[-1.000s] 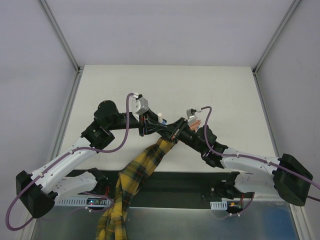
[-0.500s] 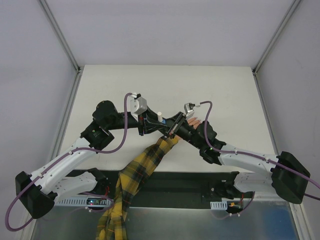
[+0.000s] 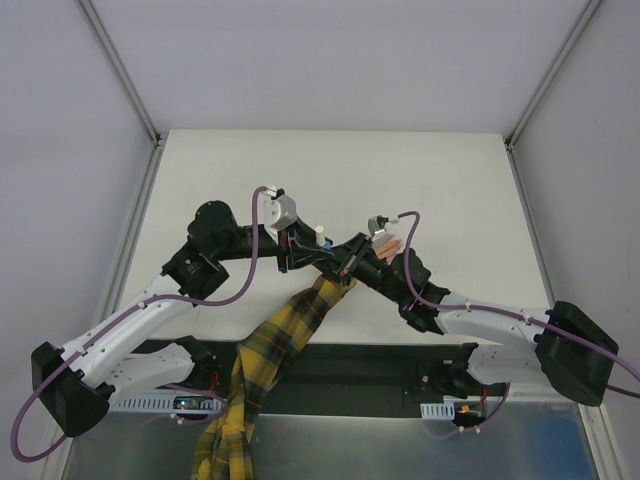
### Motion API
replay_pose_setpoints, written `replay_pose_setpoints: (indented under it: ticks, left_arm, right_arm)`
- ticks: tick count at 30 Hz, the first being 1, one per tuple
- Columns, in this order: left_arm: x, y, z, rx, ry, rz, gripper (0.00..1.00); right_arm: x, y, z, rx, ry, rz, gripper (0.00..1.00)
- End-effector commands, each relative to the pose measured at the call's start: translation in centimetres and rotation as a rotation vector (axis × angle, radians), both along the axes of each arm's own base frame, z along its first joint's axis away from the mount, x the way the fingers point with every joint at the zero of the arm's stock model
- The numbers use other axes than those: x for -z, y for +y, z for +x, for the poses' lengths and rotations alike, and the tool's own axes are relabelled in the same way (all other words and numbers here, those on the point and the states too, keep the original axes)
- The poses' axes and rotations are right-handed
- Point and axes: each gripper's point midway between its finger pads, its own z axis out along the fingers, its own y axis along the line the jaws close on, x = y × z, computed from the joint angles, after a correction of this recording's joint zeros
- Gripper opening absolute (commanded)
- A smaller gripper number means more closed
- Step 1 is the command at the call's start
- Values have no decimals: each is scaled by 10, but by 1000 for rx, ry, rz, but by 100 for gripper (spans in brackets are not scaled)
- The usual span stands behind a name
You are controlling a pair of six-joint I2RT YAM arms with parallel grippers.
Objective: Paint the nails
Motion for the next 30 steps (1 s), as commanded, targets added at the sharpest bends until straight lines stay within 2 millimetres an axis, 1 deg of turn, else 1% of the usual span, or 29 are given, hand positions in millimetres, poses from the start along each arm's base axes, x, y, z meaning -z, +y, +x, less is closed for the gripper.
replay_pose_setpoints:
  ticks: [1,2,3,7,9,11,13,14,17,21,25,30]
  left_arm:
    - [-12,-2,-3,14,-55,-24,9]
    - [-10,-2,-3,12,-50,-20,9]
    - [-11,-2,-3,15,-50,-20,9]
    - [-9,-2,-2,15,-46,-16,11]
    - [-10,-2,-2,15,-47,-17,13]
    - [-10,-2,-2,15,-48,-17,14]
    - [-10,-2,-2,15,-47,-16,15]
    - [-8,-3,-2,15,-45,-14,16]
    - [-5,-4,-1,15,-34,-5,18]
    - [-2,-5,2,12,-31,8,19]
    - [1,-6,3,12,-27,18,18]
    - [3,-7,4,17,-25,26,19]
  right_arm:
    - [-73,3,-3,-25,-108,169,12]
    - [-80,3,-4,-25,-134,177,12]
    - [-94,2,-4,-22,-159,201,12]
    - [-116,-2,-7,-25,-217,230,12]
    - [-115,-3,-7,-22,-214,225,12]
    - [-103,-3,-5,-15,-191,206,12]
    - [-97,-4,-2,-11,-171,218,12]
    - [-104,-6,-4,-14,-185,248,12]
    - [-115,-1,-6,-39,-199,243,12]
    - [-123,-1,-6,-38,-217,235,11]
    - [-118,1,-7,-47,-212,210,11]
    - [-126,0,-10,-54,-238,218,11]
